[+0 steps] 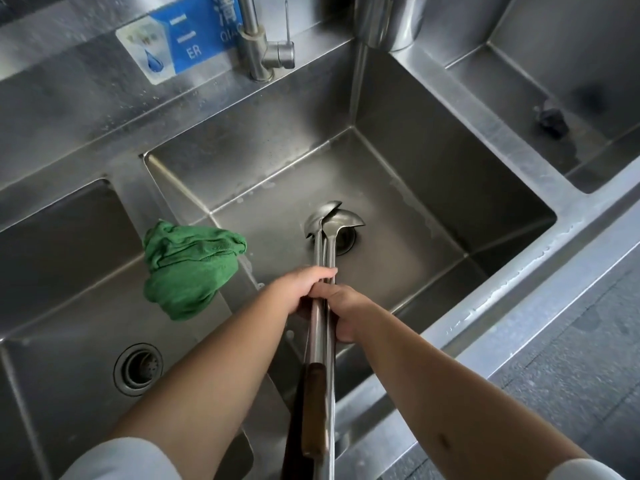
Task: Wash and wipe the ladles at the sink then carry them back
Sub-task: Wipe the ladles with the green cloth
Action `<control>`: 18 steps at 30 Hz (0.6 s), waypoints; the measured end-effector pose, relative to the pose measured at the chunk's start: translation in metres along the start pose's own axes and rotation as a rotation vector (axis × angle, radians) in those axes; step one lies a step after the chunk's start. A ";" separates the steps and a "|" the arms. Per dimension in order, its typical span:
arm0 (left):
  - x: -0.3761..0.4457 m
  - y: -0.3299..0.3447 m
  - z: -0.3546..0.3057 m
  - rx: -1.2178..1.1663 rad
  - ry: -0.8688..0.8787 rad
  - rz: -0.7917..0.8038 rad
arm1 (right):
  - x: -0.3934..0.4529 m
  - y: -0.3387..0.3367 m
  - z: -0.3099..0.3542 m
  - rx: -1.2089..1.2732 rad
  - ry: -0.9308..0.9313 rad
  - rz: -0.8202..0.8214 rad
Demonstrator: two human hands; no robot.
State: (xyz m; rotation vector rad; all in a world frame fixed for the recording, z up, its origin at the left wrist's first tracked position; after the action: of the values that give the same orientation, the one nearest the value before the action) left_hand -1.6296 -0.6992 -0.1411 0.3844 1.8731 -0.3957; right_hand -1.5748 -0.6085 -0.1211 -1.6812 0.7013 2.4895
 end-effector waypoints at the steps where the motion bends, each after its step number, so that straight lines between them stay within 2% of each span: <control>1: -0.001 0.001 0.000 -0.016 -0.027 0.030 | 0.000 0.001 0.000 -0.026 -0.014 -0.020; 6: -0.008 0.013 -0.001 -0.099 -0.069 0.120 | -0.001 -0.001 -0.003 -0.052 -0.124 -0.119; 11: -0.034 0.022 -0.001 -0.148 -0.025 0.085 | -0.030 -0.001 -0.002 -0.131 -0.200 -0.077; 18: -0.104 0.010 -0.017 -0.232 0.288 0.037 | -0.105 0.013 0.022 -0.228 -0.347 0.146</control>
State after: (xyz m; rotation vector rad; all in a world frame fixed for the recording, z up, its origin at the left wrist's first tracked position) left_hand -1.6059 -0.6899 -0.0382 0.3304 2.1613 -0.0973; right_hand -1.5549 -0.5904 -0.0165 -1.2350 0.5367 2.9557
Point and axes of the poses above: each hand's wrist, its own x-axis towards the middle knuckle, its own y-axis out of the palm, z = x × y, the point moved 1 cm from there along x, towards the middle knuckle, and after that the axes turned 2 degrees about -y, right-handed, at the moved point
